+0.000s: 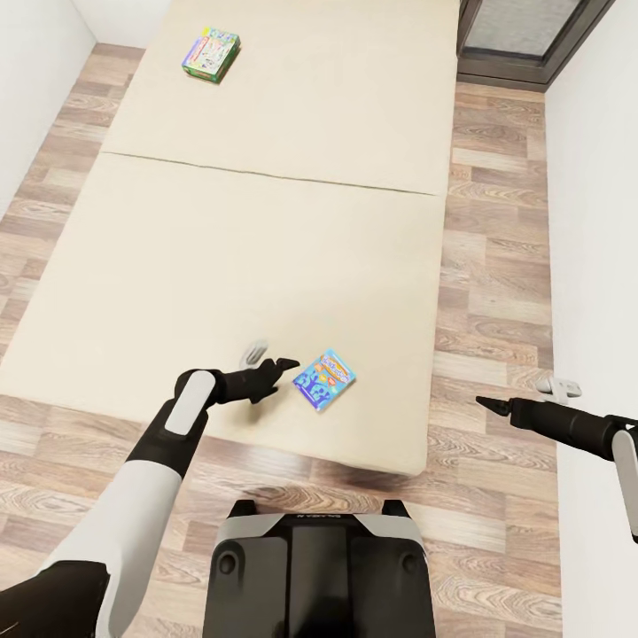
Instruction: Put all the toys in the child's room - the three board games (two on the bed and one on the table), the two jigsaw puzzles on the table, and the tennis ball on the table - inside the toy box on the table in the child's room.
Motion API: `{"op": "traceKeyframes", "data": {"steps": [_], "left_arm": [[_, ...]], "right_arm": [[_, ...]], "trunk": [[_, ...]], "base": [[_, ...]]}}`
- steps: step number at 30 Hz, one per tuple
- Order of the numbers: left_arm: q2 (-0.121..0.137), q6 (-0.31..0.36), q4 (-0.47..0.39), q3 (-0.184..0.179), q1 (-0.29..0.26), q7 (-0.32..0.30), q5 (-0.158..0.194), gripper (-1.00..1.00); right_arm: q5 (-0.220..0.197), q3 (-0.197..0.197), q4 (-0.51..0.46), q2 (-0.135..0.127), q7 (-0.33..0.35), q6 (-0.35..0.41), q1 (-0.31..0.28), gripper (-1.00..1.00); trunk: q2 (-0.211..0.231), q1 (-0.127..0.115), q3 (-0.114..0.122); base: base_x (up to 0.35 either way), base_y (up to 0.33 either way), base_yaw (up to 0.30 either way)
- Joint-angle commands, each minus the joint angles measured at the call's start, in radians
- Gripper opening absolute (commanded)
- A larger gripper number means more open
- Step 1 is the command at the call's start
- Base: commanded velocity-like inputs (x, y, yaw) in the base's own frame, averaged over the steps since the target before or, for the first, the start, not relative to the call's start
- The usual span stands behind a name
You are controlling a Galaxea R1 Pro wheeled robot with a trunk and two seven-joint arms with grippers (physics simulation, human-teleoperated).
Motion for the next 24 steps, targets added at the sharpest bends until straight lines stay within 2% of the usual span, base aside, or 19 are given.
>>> {"op": "traceKeyframes", "data": {"steps": [1, 15, 24], "left_arm": [[0.000, 0.002, -0.001, 0.000, 0.000, 0.010, 0.011, 1.00], [0.004, 0.002, 0.001, 0.000, -0.004, 0.011, 0.008, 1.00], [0.006, 0.002, 0.002, 0.000, -0.009, 0.011, 0.008, 1.00]], "right_arm": [[-0.007, -0.001, 0.000, 0.000, -0.002, 0.008, -0.001, 1.00], [-0.008, 0.000, -0.020, 0.000, -0.002, 0.008, 0.009, 1.00], [-0.008, 0.000, -0.026, 0.000, -0.002, 0.008, 0.015, 1.00]], "trunk": [[-0.001, 0.000, -0.001], [-0.001, 0.000, -0.002], [-0.001, 0.000, -0.011]], "base": [[0.000, 0.000, 0.000], [0.000, 0.000, 0.000], [0.000, 0.000, 0.000]]}}
